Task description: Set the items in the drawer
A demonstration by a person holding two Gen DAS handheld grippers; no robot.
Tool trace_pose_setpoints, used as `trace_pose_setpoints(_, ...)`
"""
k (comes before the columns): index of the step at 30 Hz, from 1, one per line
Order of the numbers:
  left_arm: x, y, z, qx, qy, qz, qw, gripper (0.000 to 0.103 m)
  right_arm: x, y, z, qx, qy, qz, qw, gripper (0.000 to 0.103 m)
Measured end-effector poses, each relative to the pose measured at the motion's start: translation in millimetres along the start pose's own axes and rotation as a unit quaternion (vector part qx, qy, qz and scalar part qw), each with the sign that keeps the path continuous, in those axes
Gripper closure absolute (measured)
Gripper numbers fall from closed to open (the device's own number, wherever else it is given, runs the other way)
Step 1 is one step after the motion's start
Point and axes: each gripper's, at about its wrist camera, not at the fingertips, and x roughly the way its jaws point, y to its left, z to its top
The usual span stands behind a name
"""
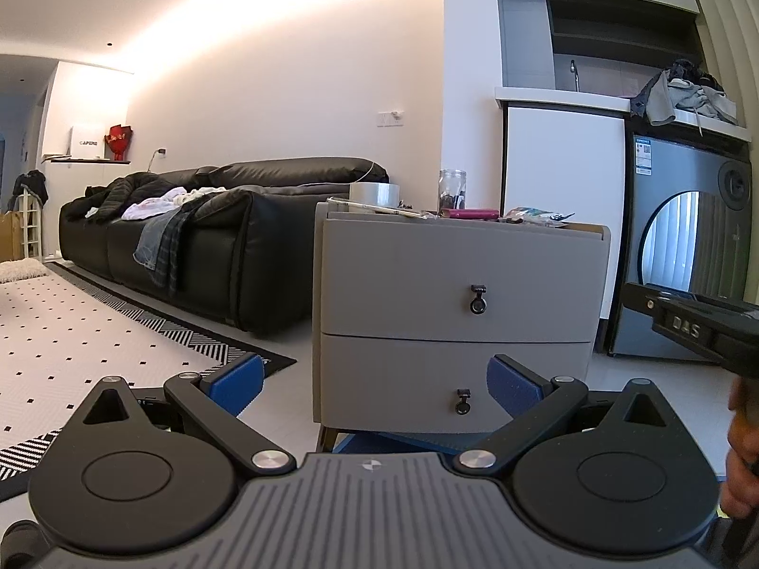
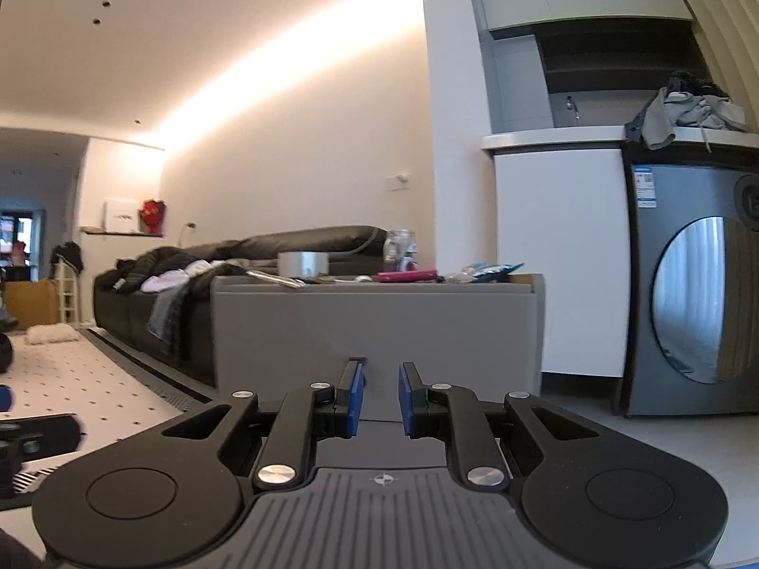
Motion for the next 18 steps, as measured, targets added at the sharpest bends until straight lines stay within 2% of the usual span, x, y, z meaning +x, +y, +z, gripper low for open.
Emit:
trace_pose_setpoints(12,-8.0,1.3,11.6,0.000,-0.022,-0.003,0.9998,0.000,-25.5,3.3,5.2,0.020,-0.005,0.035,0.999,0.084)
trace_pose_setpoints(18,-8.6,1.1,13.7,0.000,-0.026,-0.006,0.9996,0.000,-40.6,3.1,6.8,0.025,-0.022,0.052,0.998,0.084)
